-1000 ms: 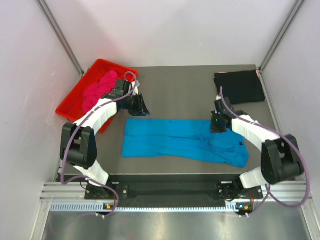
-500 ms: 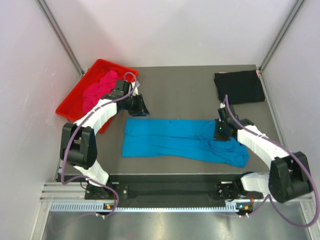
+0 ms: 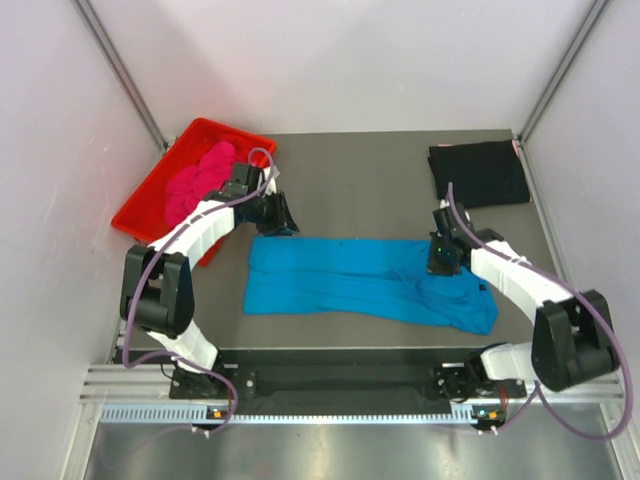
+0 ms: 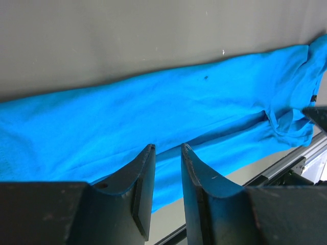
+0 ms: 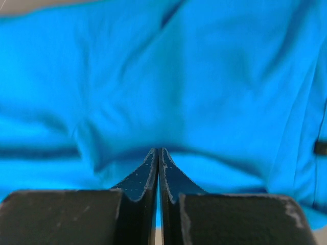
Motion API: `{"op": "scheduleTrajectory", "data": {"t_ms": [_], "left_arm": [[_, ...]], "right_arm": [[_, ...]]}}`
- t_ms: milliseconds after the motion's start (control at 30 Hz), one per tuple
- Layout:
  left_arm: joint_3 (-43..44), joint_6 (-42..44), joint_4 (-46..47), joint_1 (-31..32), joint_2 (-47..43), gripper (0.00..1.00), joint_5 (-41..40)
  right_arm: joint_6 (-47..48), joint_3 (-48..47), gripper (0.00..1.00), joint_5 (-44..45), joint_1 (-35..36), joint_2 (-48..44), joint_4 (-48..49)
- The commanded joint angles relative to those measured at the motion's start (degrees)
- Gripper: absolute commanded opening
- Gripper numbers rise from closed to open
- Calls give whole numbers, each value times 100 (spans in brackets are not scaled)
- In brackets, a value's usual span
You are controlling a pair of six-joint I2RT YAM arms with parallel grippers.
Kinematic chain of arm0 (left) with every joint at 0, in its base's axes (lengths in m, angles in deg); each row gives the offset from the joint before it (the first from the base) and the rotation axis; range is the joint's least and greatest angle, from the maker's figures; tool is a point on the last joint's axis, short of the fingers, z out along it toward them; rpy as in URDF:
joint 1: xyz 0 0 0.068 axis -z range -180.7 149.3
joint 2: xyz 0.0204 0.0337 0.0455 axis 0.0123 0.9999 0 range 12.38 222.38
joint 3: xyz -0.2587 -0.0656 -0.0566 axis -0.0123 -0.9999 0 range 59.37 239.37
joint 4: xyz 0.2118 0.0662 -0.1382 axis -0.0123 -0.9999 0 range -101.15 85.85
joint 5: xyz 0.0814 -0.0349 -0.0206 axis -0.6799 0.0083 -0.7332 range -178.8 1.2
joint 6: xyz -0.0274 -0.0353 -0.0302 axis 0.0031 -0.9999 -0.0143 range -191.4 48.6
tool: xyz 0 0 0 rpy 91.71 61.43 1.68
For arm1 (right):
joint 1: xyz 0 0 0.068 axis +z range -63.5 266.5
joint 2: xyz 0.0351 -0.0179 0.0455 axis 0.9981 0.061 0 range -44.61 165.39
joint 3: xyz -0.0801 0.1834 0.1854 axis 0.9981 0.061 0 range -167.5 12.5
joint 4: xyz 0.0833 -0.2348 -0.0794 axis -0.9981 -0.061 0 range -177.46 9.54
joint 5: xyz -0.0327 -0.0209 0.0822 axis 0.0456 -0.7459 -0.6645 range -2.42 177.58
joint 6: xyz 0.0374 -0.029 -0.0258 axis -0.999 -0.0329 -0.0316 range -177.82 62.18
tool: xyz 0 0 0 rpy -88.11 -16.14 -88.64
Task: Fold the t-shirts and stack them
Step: Fold the tshirt
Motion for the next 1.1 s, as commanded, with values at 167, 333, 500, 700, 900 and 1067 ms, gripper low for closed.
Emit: {"op": "scheduleTrajectory", "data": {"t_ms": [167,333,500,700,900,1067], "left_arm": [[-44,47,246,16,-67,32,45],[-53,29,281,16,20,32,106],[0,12,325,16,64,32,133],[-61,-6,386,16,117,32,151],[-114,-23,439,16,161,32,168],[-70,-50,448,16,152,32,212]], "right_arm": [[321,-138,0,96,-139,900,677],[295,170,0,0,-130,803,774],[154,355,0,-88,-113,513,598],[-74,706,0,-194,-42,-5,414],[-356,961,0,-185,81,-375,335],[-619,1041,0,-211,186,-410,299]]}}
